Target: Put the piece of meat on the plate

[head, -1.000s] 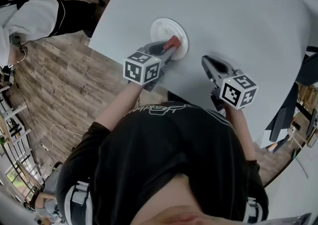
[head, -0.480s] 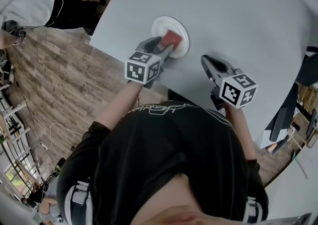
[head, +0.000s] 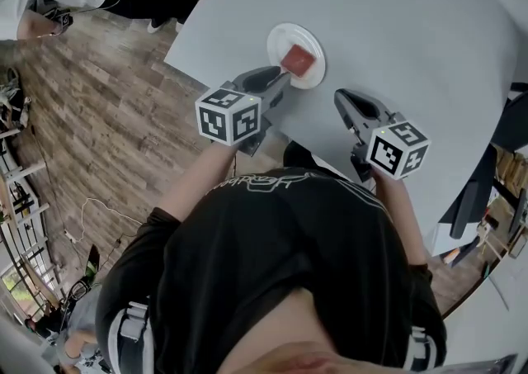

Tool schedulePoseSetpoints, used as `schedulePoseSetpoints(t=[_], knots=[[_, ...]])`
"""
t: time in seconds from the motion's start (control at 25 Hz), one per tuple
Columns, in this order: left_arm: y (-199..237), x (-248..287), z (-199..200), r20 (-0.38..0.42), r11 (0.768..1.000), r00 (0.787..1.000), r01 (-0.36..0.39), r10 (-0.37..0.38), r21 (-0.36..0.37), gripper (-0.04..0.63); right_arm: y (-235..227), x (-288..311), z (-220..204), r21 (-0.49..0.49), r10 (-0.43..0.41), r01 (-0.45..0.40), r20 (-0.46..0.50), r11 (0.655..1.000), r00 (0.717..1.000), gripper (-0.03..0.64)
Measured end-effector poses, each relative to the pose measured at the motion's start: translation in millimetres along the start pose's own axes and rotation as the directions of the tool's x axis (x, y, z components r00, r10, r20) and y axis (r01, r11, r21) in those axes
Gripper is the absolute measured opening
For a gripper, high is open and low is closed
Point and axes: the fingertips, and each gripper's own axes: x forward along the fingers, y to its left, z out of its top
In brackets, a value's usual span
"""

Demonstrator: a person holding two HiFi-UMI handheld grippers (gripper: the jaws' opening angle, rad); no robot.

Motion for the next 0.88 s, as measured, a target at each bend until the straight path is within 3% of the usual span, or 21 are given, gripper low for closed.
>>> schedulePoseSetpoints(t=[0.08,0.24,0.48,0.88], knots=[[-9,-15,4,0.031,0.999,0.999,0.027,-0.026,-0.022,0.057,10,1,1,-0.013,0.004,-0.004,0.007,1.000,1.000,0.017],[-31,-46,6,0.069,0.994,0.993,0.098,-0.094,-0.050,0.012,35,-1,-1,-0.036,0.017,-0.016,0.023,0.999,1.000,0.017],[-81,-94,4,0.105,0.978,0.973,0.204,-0.207,0.037,0.008,80,-21,-1,-0.090,0.041,-0.033,0.083,0.995,0.996,0.017],[-137,-166,-24,0.145,0.962,0.953,0.249,-0.264,0.112,0.008,153,-76,-22,-0.151,0.046,-0.018,0.188,0.988,0.981,0.017]])
